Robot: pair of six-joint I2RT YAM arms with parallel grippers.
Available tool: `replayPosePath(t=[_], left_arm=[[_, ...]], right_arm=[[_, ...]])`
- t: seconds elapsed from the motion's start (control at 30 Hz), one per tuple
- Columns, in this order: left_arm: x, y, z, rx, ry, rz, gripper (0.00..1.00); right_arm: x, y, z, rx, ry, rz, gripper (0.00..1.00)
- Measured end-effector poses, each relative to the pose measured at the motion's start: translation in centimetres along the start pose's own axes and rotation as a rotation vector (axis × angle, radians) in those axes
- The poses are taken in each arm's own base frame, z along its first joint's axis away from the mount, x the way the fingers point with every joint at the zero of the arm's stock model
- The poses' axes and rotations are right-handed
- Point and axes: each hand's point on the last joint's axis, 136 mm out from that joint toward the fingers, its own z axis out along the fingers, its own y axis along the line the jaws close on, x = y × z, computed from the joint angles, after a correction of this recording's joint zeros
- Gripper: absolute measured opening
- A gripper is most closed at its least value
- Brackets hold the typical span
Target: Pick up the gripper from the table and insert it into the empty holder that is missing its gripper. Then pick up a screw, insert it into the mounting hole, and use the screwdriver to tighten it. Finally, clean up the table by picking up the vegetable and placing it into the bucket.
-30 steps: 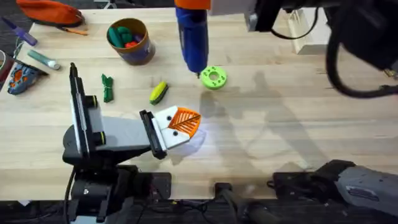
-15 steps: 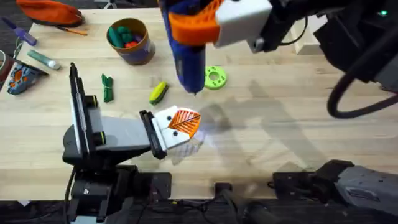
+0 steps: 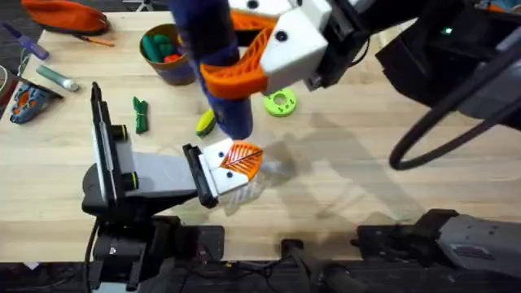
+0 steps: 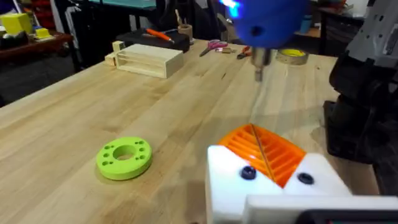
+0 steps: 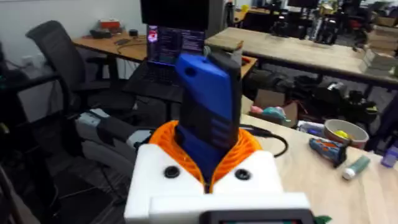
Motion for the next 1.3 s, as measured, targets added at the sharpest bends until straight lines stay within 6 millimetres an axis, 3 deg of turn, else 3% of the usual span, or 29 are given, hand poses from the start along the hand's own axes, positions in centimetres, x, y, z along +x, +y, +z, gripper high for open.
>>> replayPosePath(t=[0.27, 0.53, 0.93, 1.3], left_arm=[[0.0, 0.0, 0.0, 0.000, 0.000, 0.000, 0.009], [0.0, 0.0, 0.0, 0.000, 0.000, 0.000, 0.009], [0.0, 0.0, 0.0, 0.000, 0.000, 0.000, 0.009], [0.0, 0.0, 0.0, 0.000, 0.000, 0.000, 0.009]], right_arm=[[0.2, 0.8, 0.9, -0.041, -0.002, 0.003, 0.024], [2.9, -0.7, 1.2, -0.045, 0.016, 0.077, 0.024], [2.3, -0.3, 1.2, -0.064, 0.005, 0.018, 0.024], [3.7, -0.3, -0.1, -0.027, -0.005, -0.015, 0.024]])
